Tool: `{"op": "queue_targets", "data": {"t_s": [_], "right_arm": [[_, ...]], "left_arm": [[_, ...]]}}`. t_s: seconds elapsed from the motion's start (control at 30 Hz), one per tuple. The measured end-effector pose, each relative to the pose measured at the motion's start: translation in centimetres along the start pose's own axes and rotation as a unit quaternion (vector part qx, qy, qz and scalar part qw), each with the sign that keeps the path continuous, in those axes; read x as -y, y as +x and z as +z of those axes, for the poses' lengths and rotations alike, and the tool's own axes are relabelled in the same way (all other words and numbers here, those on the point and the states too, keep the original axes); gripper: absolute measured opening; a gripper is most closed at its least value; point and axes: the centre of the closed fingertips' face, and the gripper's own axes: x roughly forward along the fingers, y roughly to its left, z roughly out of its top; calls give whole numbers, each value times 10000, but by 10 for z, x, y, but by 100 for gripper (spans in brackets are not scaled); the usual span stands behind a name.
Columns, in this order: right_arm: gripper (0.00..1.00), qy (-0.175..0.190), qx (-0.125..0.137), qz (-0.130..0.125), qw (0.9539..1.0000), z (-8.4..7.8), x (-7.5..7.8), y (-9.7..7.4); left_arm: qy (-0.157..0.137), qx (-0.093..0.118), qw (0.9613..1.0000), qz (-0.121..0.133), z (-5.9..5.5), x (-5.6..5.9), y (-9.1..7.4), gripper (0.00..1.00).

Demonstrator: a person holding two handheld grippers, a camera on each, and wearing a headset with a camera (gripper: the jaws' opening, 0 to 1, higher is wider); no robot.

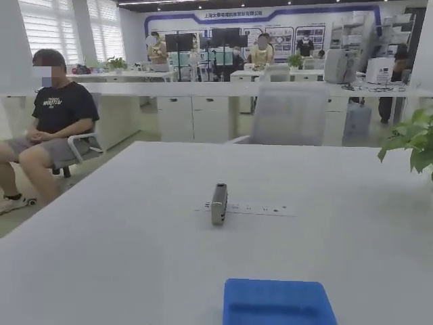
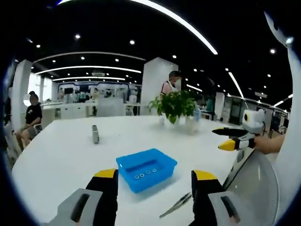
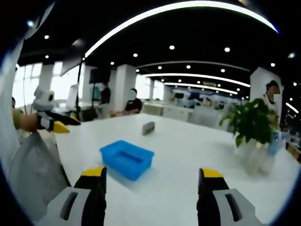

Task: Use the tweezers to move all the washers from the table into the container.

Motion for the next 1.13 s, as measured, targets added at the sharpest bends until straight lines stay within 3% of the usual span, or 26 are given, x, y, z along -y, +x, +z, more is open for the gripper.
{"op": "queue_targets", "data": {"t_s": [0.13,0.27,0.33,0.37,0.5,0.77,1.13], "right_arm": [[85,132,165,-204,9996,4,10,-5],[95,221,514,-420,9976,13,20,-8],[98,381,761,-479,9952,21,24,-9],[98,538,809,-560,9937,21,27,-11],[99,579,667,-715,9935,14,33,-11],[99,255,296,-515,9979,6,16,0],[93,506,30,-506,9974,-6,16,0]], "left_arm": [[-143,756,9957,524,19,-10,-1,99],[46,1065,9915,752,24,-17,0,99],[-43,919,9919,873,19,-22,-1,99],[-60,951,9908,962,19,-25,-2,99],[-8,888,9876,1291,15,-37,-5,99],[95,585,9913,1176,4,-32,2,99],[124,522,9912,1208,1,-34,0,99]]}}
